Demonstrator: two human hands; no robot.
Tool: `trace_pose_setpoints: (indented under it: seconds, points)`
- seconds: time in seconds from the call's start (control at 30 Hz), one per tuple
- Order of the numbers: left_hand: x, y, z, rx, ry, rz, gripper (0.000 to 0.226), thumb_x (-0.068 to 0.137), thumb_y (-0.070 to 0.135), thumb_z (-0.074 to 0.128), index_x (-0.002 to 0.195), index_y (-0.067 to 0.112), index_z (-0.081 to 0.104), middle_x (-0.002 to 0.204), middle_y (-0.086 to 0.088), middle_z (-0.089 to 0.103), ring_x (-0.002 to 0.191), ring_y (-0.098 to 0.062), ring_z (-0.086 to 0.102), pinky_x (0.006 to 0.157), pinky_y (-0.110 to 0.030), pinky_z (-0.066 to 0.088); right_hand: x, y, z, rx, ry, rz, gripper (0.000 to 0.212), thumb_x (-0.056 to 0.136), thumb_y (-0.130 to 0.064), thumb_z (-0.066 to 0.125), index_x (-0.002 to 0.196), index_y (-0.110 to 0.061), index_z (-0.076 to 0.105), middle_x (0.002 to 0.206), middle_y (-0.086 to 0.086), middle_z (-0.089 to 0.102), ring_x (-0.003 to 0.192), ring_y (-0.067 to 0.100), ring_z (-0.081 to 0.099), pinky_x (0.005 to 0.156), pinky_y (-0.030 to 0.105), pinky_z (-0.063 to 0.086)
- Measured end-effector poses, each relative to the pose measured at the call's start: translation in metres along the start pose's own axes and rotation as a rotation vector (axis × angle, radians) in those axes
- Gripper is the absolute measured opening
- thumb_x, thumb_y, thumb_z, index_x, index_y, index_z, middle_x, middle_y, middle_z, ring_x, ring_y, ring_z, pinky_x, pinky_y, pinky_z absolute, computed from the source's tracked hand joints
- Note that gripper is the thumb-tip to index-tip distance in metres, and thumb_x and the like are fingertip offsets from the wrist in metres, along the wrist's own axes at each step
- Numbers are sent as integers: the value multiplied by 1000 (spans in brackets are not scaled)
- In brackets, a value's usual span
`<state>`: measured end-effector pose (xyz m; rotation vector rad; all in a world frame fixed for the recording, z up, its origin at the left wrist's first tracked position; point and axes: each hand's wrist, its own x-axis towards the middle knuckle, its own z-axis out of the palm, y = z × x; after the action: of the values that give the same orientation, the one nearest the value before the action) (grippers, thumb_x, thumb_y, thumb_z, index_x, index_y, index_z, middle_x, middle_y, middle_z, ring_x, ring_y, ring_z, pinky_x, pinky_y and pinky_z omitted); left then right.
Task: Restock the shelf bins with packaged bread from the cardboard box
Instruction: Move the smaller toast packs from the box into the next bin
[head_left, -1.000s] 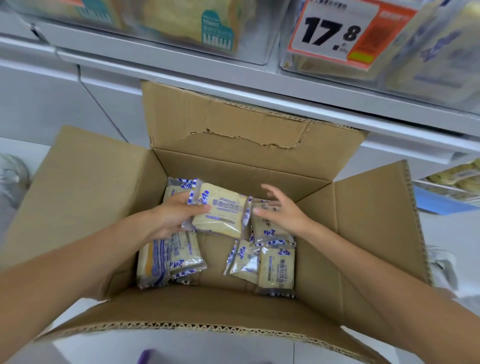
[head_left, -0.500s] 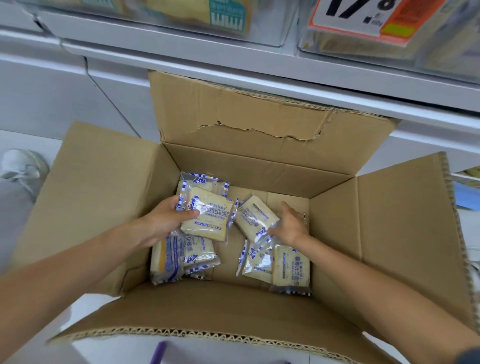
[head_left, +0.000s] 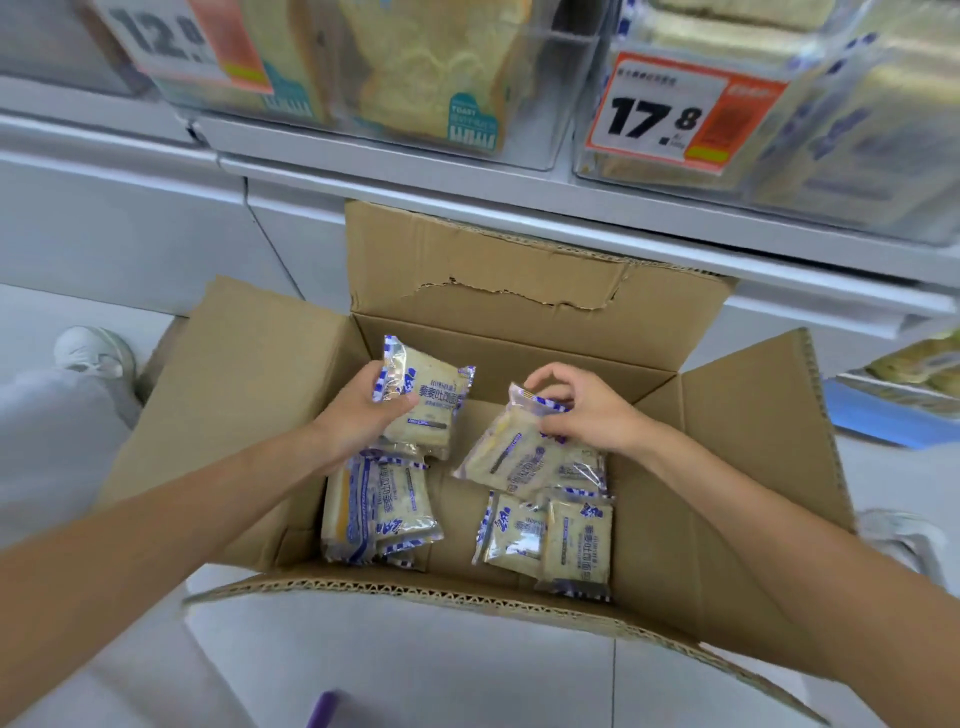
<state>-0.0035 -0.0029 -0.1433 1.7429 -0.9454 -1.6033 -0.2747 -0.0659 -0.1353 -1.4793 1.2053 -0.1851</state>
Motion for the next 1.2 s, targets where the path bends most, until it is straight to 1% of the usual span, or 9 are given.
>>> trace_pose_setpoints:
  seconds: [0.2, 0.33, 0.47, 0.63, 0.77, 0.9, 1.0, 1.07, 1.2]
  points:
    - [-26, 60, 36, 82, -163, 120, 59, 79, 18, 80, 130, 22, 50, 114, -4, 70, 99, -21, 71, 67, -26, 58, -12, -78, 9, -247, 154, -340, 28, 80, -5, 73, 99, -23, 64, 102, -15, 65, 105, 3, 62, 97, 35, 50]
    - [-38, 81, 38, -30, -24, 143, 59, 81, 17, 79, 131, 19, 48, 111, -8, 71, 87, -23, 74, 67, -36, 61, -36, -96, 1, -435, 475, -393, 54, 85, -26, 72, 135, -23, 52, 137, -6, 52, 130, 12, 42, 116, 36, 28]
    - [-52, 96, 37, -271, 4, 136, 42, 83, 14, 75, 113, 30, 51, 112, -9, 71, 94, -28, 72, 87, -51, 57, -53, -93, -2, -235, 468, -46, 78, 80, -50, 73, 142, -15, 39, 144, 1, 42, 131, 17, 43, 110, 37, 37]
    - [-71, 122, 37, -363, -187, 114, 55, 75, 22, 77, 125, 20, 53, 110, -6, 74, 98, -22, 72, 81, -45, 60, -63, -90, -14, 194, 327, -74, 31, 87, -21, 72, 117, -17, 64, 112, 0, 68, 99, 15, 65, 89, 28, 54]
    - [-84, 143, 37, -208, -321, 125, 69, 63, 44, 82, 122, 20, 57, 113, -6, 72, 100, -25, 71, 78, -42, 60, -72, -111, -41, -227, 394, -212, 59, 80, -20, 78, 134, -28, 55, 143, 2, 37, 120, 10, 45, 106, 24, 38]
    - [-85, 163, 62, -117, -75, 199, 48, 80, 25, 78, 121, 12, 58, 100, -3, 74, 85, -14, 71, 67, -25, 53, -85, -133, -42, -212, 556, -328, 98, 77, -27, 82, 153, -33, 21, 159, -8, 9, 143, 8, 19, 114, 26, 25]
    - [-88, 184, 69, -129, 27, 289, 36, 84, 30, 75, 114, 14, 64, 99, -2, 72, 70, -11, 61, 54, -24, 43, -97, -139, -59, 121, 550, -135, 111, 68, -44, 84, 154, -26, 16, 147, -4, 39, 130, 17, 46, 109, 44, 40]
    - [-92, 197, 78, -41, 68, 352, 30, 81, 42, 75, 99, 19, 67, 98, -2, 71, 75, -12, 58, 58, -24, 41, -104, -140, -75, 388, 413, -107, 81, 74, -38, 81, 142, -15, 41, 128, 6, 63, 109, 29, 65, 91, 53, 53]
    - [-89, 229, 106, 90, 184, 597, 46, 75, 54, 75, 105, 23, 58, 95, 7, 67, 86, -11, 63, 71, -26, 48, -119, -147, -108, 618, 390, -168, 62, 80, -25, 78, 131, -18, 44, 119, 5, 69, 100, 24, 70, 74, 43, 60]
